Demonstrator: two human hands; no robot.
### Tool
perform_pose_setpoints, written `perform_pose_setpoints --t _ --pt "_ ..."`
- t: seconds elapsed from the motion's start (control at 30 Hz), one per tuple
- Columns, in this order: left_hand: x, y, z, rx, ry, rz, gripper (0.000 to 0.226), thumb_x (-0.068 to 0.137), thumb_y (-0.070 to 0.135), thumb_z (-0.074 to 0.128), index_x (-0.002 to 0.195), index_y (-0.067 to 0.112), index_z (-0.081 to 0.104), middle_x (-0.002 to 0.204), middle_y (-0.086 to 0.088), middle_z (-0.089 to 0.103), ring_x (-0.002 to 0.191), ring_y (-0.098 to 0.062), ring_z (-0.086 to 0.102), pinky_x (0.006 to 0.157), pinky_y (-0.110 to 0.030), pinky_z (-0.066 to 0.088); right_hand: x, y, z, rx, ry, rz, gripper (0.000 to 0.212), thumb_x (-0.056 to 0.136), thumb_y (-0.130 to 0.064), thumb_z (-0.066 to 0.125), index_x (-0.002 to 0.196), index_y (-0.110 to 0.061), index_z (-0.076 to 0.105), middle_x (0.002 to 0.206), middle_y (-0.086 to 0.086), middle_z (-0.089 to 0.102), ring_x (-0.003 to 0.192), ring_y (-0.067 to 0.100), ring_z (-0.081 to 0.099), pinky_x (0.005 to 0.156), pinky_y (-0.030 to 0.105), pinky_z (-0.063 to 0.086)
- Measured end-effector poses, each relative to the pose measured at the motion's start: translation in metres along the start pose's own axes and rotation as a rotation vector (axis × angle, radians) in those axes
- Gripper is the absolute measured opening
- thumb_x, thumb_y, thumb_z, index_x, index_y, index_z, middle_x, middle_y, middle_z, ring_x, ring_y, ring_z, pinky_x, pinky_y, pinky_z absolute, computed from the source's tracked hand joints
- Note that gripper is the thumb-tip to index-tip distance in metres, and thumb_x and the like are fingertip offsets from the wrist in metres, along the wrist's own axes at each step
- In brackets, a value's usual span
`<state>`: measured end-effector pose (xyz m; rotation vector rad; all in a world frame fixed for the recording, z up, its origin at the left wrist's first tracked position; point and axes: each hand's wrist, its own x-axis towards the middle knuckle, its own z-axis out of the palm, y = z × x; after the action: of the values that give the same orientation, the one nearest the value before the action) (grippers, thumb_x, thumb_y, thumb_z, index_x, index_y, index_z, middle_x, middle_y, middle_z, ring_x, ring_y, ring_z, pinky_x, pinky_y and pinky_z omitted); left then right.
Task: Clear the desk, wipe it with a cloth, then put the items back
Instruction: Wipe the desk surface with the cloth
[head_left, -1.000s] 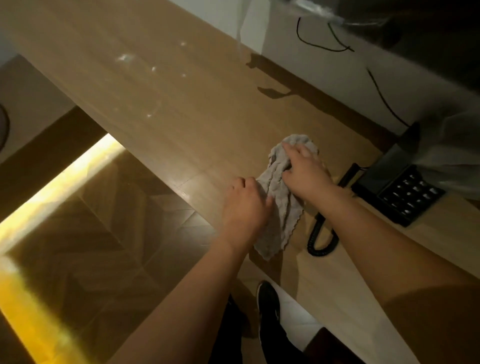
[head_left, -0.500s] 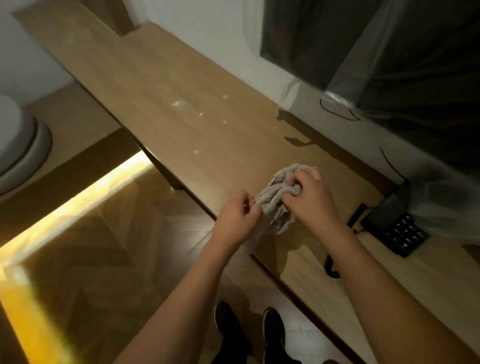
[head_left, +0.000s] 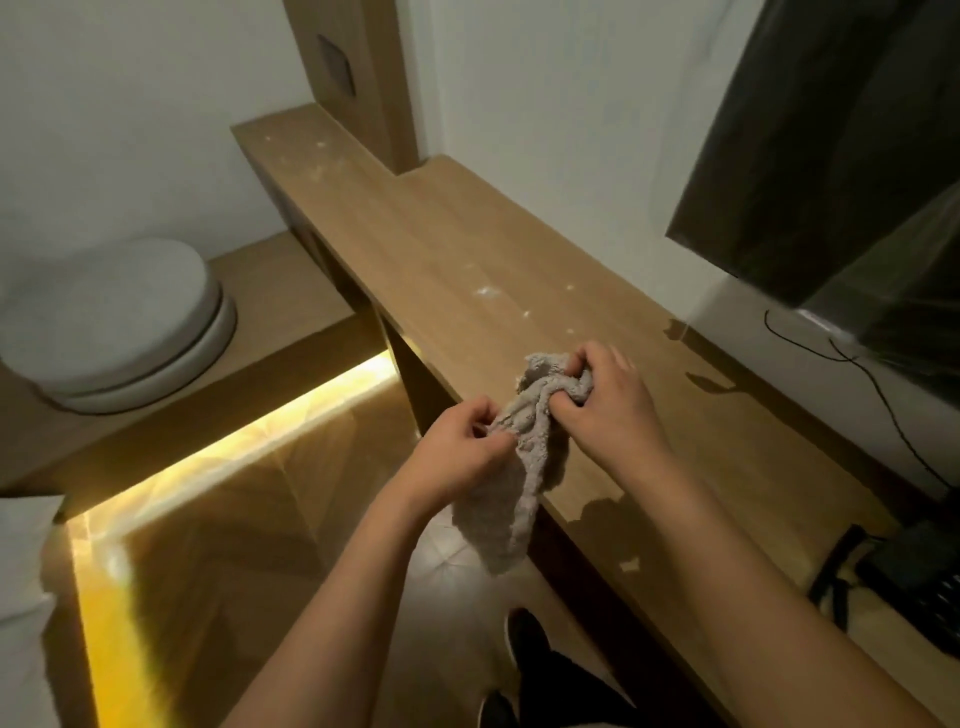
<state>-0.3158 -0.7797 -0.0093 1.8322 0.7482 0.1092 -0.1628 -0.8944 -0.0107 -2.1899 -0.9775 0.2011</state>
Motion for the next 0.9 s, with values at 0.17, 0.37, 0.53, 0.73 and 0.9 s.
perform_pose_setpoints --t 0.17,0.37,0.53,0.73,0.9 --pt "0.052 -0.011 -0.053 0.187 0.152 0.034 0.015 0.082 0.026 0.061 0.076 0.034 0.049 0.072 0.011 0.057 0.063 0.003 0.055 0.051 -0.013 0.038 0.067 -0.014 0.043 -0.054 -0.198 0.012 0.053 0.084 -0.035 0.061 0.136 -0.039 0.048 0.107 -0.013 0.043 0.11 0.016 0.045 0.084 0.031 0.04" --pt "0.135 -0.006 -0.121 0.457 0.345 0.017 0.022 0.089 0.015 0.055 0.083 0.028 0.039 0.075 0.005 0.054 0.066 -0.011 0.051 0.052 -0.026 0.03 0.163 -0.028 0.081 -0.143 -0.262 -0.034 0.033 0.083 -0.035 0.063 0.115 -0.029 0.061 0.101 -0.007 0.038 0.104 0.016 0.033 0.087 0.034 0.035" --pt "0.184 -0.001 -0.17 0.481 0.467 0.017 0.013 0.094 0.017 0.05 0.099 0.029 0.049 0.089 0.006 0.061 0.074 -0.008 0.056 0.057 -0.024 0.038 0.225 -0.055 0.107 -0.145 -0.179 -0.171 0.028 0.076 -0.026 0.066 0.077 -0.033 0.039 0.114 -0.01 0.043 0.112 0.016 0.031 0.096 0.035 0.026" --pt "0.231 -0.02 -0.239 0.445 0.501 -0.003 0.012 0.093 0.015 0.053 0.1 0.025 0.053 0.096 0.005 0.06 0.08 -0.01 0.052 0.068 -0.028 0.036 0.29 -0.09 0.141 0.063 -0.34 -0.067 0.029 0.085 -0.028 0.069 0.09 -0.037 0.042 0.095 -0.008 0.058 0.09 0.02 0.057 0.081 0.043 0.049" --pt "0.275 -0.044 -0.302 0.426 0.389 -0.016 0.017 0.094 0.018 0.049 0.089 0.033 0.045 0.084 0.01 0.057 0.07 -0.006 0.056 0.054 -0.027 0.041 0.346 -0.128 0.188 0.09 -0.412 -0.083 0.053 0.092 -0.03 0.063 0.139 -0.037 0.041 0.13 -0.007 0.046 0.124 0.017 0.047 0.102 0.04 0.043"
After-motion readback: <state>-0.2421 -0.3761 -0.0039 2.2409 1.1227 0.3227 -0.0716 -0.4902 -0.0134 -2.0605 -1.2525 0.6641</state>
